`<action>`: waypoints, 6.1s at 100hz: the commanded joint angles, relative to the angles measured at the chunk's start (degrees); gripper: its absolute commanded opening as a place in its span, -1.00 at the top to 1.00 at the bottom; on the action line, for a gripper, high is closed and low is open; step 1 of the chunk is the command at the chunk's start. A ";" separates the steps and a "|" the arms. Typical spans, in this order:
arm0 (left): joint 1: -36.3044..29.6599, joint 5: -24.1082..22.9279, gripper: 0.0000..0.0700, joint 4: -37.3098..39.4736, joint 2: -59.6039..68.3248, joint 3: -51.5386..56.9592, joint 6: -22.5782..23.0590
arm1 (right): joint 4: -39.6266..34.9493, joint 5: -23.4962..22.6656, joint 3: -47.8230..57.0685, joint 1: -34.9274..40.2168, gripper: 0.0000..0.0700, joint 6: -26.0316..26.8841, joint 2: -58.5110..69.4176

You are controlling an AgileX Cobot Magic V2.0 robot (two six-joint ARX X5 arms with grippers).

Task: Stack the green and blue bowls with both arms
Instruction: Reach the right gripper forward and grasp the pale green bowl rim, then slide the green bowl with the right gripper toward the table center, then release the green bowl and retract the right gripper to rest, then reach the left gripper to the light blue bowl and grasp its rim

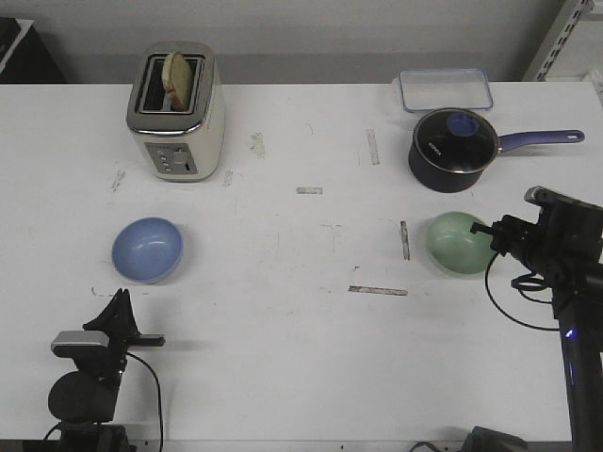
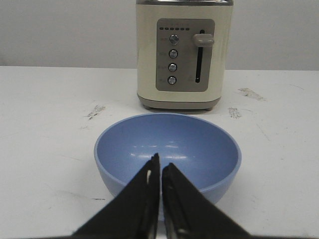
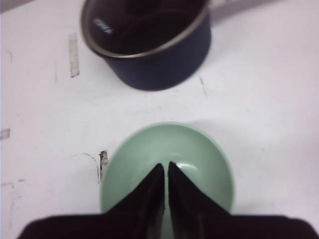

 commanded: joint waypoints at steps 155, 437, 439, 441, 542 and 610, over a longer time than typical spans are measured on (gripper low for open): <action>0.11 -0.15 0.99 0.61 -0.11 -1.25 0.24 | 0.72 -4.35 0.81 -1.55 0.97 1.44 12.94; 0.09 -0.15 0.99 0.61 -0.11 -1.25 0.24 | 38.14 21.70 -33.48 23.74 0.89 -11.45 -29.09; 0.11 -0.15 0.99 0.61 -0.11 -1.25 0.24 | 38.32 21.33 -34.42 23.17 0.90 -11.15 -30.25; 0.11 -0.15 0.99 0.61 -0.11 -1.25 0.24 | 38.60 21.00 -35.36 22.64 0.90 -10.84 -31.41; 0.09 -0.17 1.00 0.61 -0.11 -1.25 0.24 | 35.60 17.35 -46.58 19.45 0.98 -9.99 -62.93; 0.09 -0.17 1.00 1.81 0.98 4.57 2.32 | 35.58 16.72 -46.58 19.45 0.97 -10.01 -62.93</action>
